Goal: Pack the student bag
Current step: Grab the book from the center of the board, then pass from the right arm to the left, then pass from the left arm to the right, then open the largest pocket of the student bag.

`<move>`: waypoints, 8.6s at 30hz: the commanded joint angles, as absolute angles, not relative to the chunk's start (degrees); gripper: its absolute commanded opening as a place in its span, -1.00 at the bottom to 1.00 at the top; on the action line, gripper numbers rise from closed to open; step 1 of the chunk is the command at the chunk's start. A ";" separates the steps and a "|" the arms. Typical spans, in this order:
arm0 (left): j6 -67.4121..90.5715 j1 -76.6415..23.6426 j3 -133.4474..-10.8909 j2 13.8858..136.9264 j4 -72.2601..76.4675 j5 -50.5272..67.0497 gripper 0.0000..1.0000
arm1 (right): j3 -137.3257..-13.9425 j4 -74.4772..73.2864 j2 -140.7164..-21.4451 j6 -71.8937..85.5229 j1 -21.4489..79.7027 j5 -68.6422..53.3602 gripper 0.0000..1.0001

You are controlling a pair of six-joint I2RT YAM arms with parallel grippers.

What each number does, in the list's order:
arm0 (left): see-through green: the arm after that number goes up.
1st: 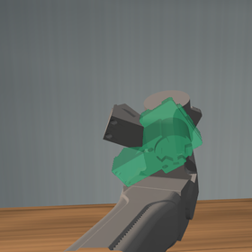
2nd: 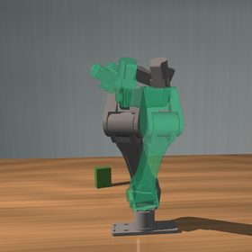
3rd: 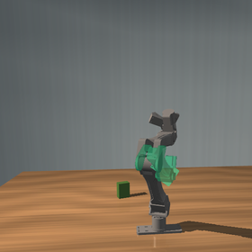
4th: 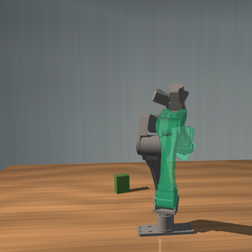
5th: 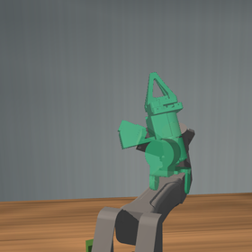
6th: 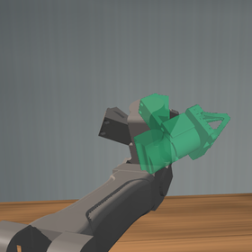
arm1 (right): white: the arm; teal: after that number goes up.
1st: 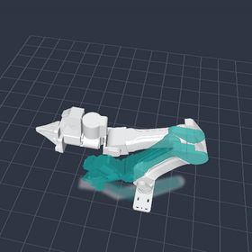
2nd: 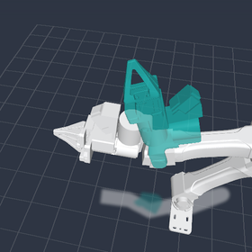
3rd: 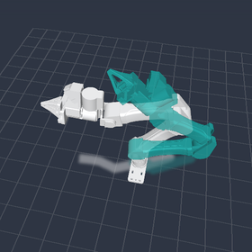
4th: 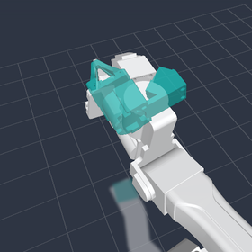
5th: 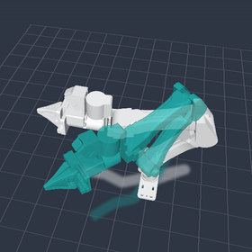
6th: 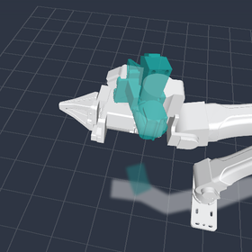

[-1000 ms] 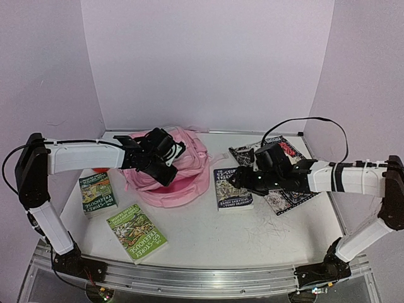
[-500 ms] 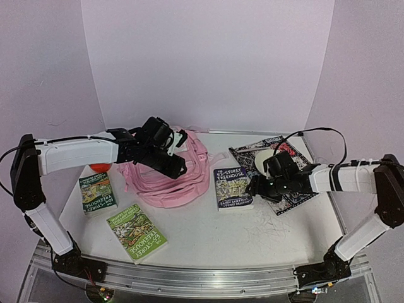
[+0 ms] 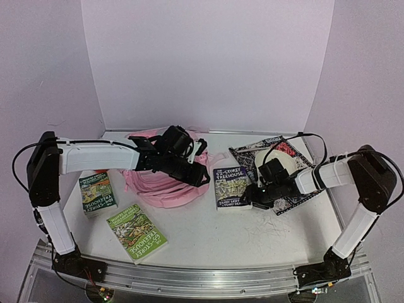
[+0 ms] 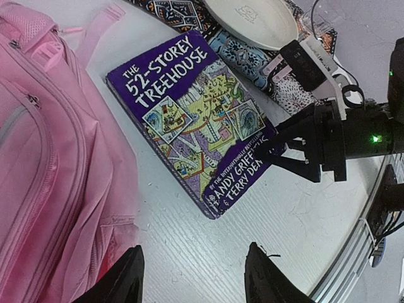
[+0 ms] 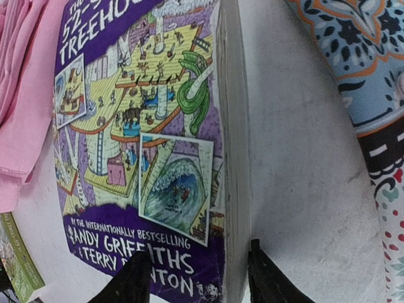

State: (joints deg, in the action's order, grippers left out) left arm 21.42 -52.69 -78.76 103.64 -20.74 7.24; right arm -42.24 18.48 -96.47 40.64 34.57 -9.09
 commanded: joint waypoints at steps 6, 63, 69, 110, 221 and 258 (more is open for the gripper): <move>33.33 -53.88 -80.31 108.11 -13.44 9.25 0.12 | -40.91 21.30 -94.86 41.17 33.52 -15.63 -0.68; 77.99 -53.53 -66.85 114.60 22.82 27.42 -0.14 | -25.33 52.54 -76.17 70.30 32.70 -27.79 -1.00; 80.22 -53.47 -65.83 112.17 28.92 26.98 -0.56 | -24.76 52.09 -76.58 69.57 32.70 -28.32 -1.00; 81.44 -52.21 -57.49 97.00 43.86 -3.67 -1.00 | -28.90 66.44 -79.36 84.13 49.56 4.51 0.97; -9.19 -45.62 -70.41 94.19 -30.36 0.54 0.33 | -26.53 99.49 -84.83 76.03 38.50 -8.49 -1.00; -8.90 -52.04 -79.67 105.21 -31.16 -17.08 -0.95 | -25.43 99.17 -82.72 75.87 37.80 -10.49 -1.00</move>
State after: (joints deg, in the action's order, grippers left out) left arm -9.44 -51.79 -74.80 108.51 -30.94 -16.63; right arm -25.22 70.24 -86.56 76.25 38.15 -9.18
